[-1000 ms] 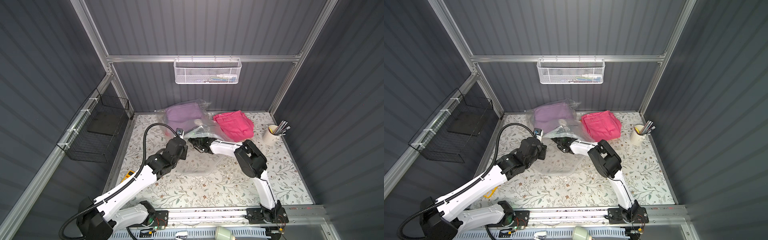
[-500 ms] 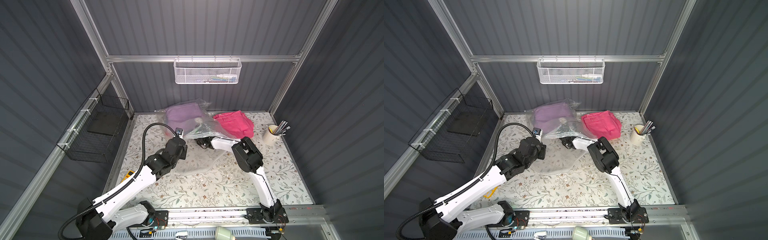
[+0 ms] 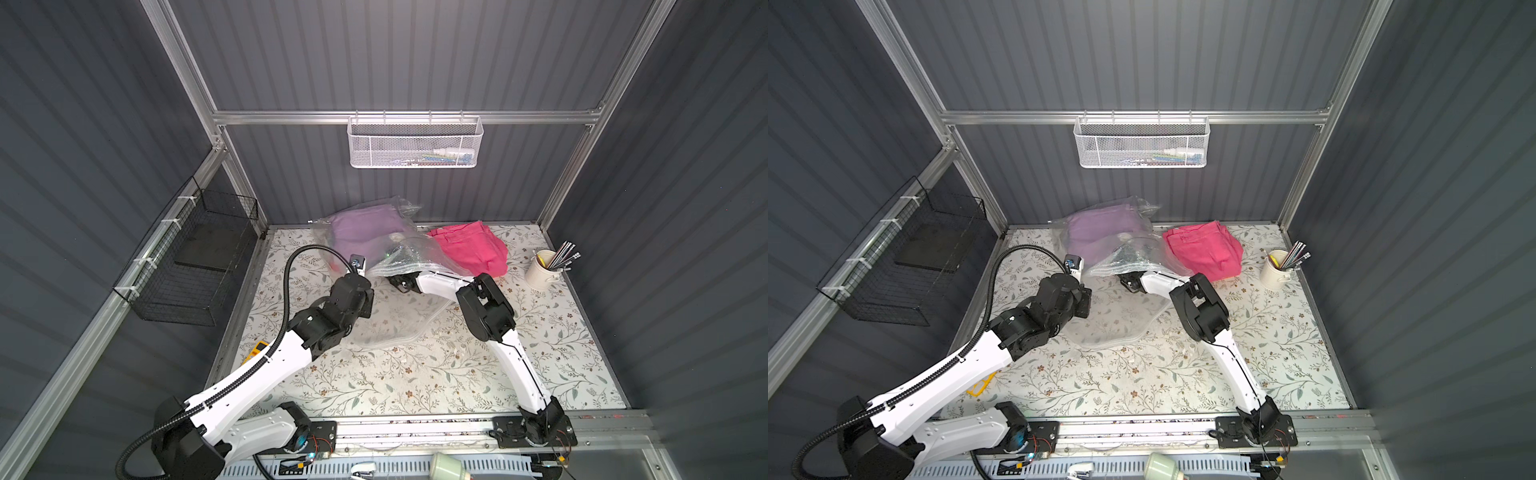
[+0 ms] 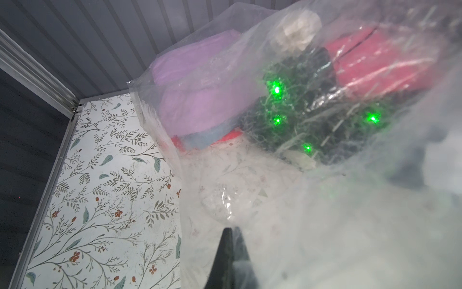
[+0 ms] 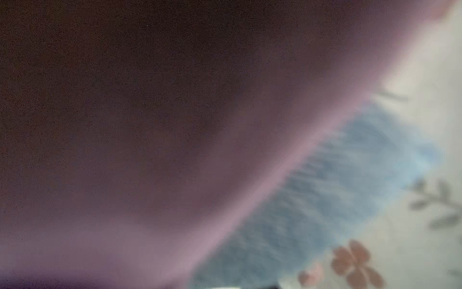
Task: Take the trousers out of the vacuum bag
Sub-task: Take out the trousers from the vacuum bag.
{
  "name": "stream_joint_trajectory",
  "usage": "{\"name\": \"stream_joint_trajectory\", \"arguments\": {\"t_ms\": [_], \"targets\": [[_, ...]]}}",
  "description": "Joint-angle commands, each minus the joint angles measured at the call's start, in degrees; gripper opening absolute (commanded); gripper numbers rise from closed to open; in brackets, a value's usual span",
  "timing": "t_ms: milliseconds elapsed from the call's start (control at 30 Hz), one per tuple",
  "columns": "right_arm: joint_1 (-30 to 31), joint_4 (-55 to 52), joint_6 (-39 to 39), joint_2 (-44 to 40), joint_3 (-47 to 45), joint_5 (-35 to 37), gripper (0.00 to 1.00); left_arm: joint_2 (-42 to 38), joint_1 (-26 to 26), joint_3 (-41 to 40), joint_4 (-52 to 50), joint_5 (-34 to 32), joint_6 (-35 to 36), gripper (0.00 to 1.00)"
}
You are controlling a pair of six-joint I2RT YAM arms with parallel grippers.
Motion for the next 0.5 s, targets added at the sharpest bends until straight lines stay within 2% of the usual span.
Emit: {"name": "stream_joint_trajectory", "arguments": {"t_ms": [0,100,300,467], "targets": [[-1.4,1.5,-1.8,-0.2,0.5,-0.5,0.08,-0.1,0.4,1.1,-0.4,-1.0,-0.9,0.00],[-1.3,2.6,-4.8,-3.2,-0.6,-0.5,0.00,0.6,0.4,0.1,0.0,-1.1,-1.5,0.00],[0.0,6.3,-7.6,-10.4,-4.9,-1.9,0.00,2.8,0.4,-0.1,0.6,-1.1,-3.3,0.00],[3.9,8.2,-6.8,-13.8,-8.5,-1.7,0.00,3.9,0.4,0.2,0.9,-1.5,-3.5,0.00]]}}
